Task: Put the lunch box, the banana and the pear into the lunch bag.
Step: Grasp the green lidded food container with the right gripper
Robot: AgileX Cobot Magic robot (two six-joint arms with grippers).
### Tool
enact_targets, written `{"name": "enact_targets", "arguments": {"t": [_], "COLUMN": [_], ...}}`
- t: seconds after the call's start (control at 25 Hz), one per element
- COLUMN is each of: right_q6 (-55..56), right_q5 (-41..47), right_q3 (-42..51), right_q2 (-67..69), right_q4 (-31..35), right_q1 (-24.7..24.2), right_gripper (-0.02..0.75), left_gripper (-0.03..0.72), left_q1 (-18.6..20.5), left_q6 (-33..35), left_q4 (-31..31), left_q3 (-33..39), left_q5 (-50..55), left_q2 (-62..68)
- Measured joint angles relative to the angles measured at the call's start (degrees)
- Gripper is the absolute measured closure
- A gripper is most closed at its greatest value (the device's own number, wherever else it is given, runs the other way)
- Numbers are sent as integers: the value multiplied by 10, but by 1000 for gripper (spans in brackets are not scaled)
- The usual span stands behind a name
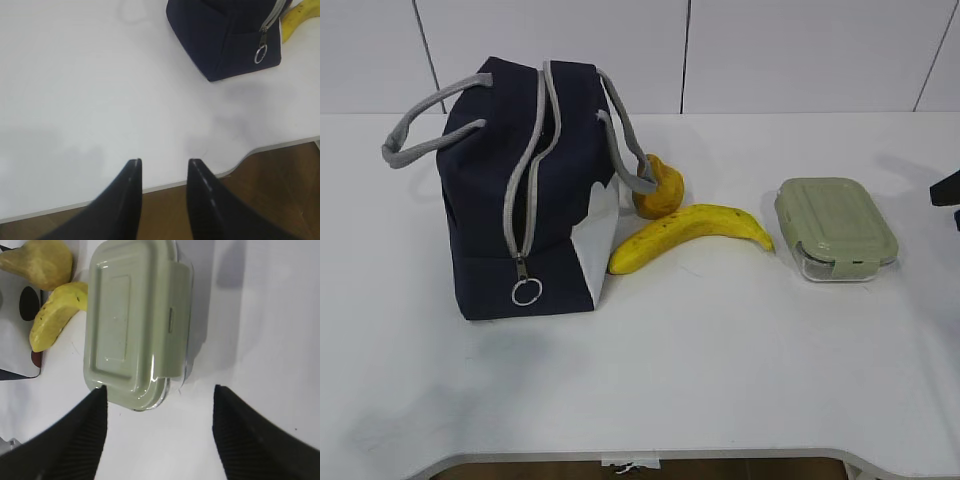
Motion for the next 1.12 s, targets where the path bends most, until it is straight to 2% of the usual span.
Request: {"name": "enact_targets", "arguments": {"t": [0.08,0.2,0.32,0.72,1.12], "right_q6": [1,0,-2,-13,-28], "right_q5": [0,0,0,-5,-8], "right_q3": [0,0,-11,-76,-82], "right_q2": [0,8,35,118,167], "right_q4": [1,20,37,77,112], "right_q1": [0,0,0,14,40], "right_gripper": [230,170,145,142,145], "left_gripper": [449,449,449,449,449], "left_q1": [0,0,0,0,0], "left_q6": [0,0,0,0,0], "left_q4": [0,0,0,0,0], "left_q3": [0,0,0,0,0], "left_q5": [0,0,0,0,0], "left_q2": [0,0,0,0,0]}}
